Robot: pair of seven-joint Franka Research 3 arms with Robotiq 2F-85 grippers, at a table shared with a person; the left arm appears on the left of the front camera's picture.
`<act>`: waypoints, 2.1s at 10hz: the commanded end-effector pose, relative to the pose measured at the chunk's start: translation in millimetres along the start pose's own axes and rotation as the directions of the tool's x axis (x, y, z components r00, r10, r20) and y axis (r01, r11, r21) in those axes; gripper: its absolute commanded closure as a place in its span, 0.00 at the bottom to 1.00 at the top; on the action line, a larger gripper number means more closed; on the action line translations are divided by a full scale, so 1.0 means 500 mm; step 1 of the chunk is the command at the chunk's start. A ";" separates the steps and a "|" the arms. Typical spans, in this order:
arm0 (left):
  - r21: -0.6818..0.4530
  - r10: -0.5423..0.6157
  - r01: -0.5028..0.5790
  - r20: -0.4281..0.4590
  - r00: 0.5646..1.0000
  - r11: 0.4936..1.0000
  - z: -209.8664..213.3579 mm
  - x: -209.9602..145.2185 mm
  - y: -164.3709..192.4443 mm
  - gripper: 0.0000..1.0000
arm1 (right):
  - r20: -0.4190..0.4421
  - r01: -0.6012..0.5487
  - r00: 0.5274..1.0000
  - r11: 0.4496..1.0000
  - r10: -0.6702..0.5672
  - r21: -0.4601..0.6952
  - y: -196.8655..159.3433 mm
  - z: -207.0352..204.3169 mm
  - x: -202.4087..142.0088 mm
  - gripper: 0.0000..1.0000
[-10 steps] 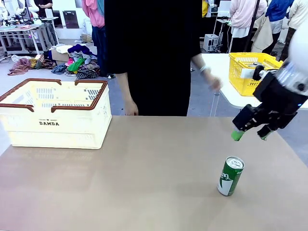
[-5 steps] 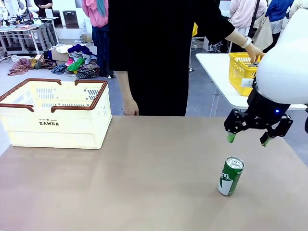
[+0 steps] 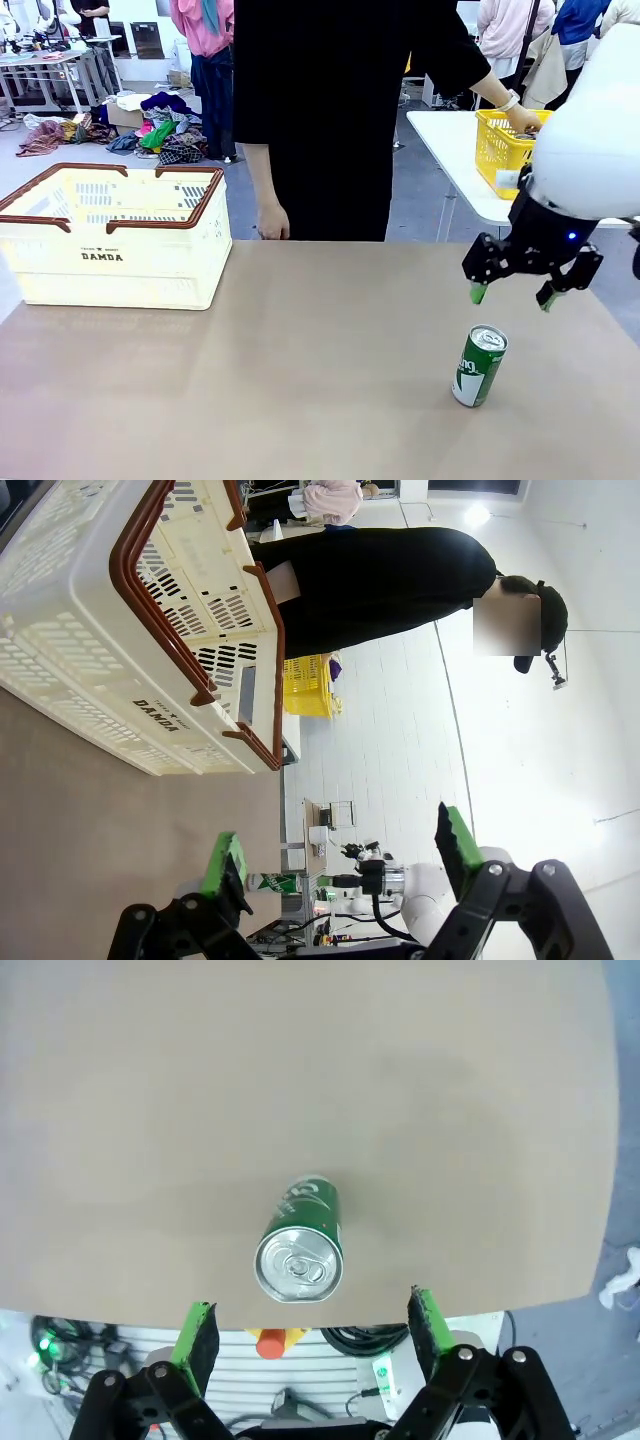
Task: Place the drinks into the Shopping basket.
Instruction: Pick up one drink and place it into the Shopping basket.
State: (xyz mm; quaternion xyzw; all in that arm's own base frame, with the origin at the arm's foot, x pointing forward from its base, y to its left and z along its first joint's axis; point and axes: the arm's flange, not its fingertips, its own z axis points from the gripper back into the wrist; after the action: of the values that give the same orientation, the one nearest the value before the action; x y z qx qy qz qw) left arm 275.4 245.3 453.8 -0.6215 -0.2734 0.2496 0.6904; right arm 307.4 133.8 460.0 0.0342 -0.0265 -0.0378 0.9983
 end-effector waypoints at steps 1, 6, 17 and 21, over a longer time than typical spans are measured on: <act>-0.001 0.008 -0.008 -0.014 1.000 1.000 0.006 0.000 -0.004 0.00 | -0.087 0.015 0.996 0.999 -0.019 -0.045 0.024 -0.053 0.024 0.00; -0.001 0.008 -0.008 -0.014 1.000 1.000 0.006 0.000 -0.004 0.00 | -0.159 0.074 0.983 0.993 -0.088 -0.092 0.026 -0.136 0.034 0.00; -0.001 0.008 -0.008 -0.014 1.000 1.000 0.006 0.000 -0.004 0.00 | -0.167 0.486 0.841 0.583 -0.515 0.651 -0.709 -0.002 -0.175 0.00; -0.001 0.008 -0.008 -0.014 1.000 1.000 0.006 0.000 -0.004 0.00 | -0.158 0.433 0.884 0.642 -0.440 0.633 -0.656 -0.013 -0.148 0.00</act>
State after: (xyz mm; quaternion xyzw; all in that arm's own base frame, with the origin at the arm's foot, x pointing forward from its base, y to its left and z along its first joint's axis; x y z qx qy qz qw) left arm 276.2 246.4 453.1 -0.6213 -0.2722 0.2506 0.6907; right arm 210.2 -222.3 430.7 0.4025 -0.0251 -0.2879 0.8686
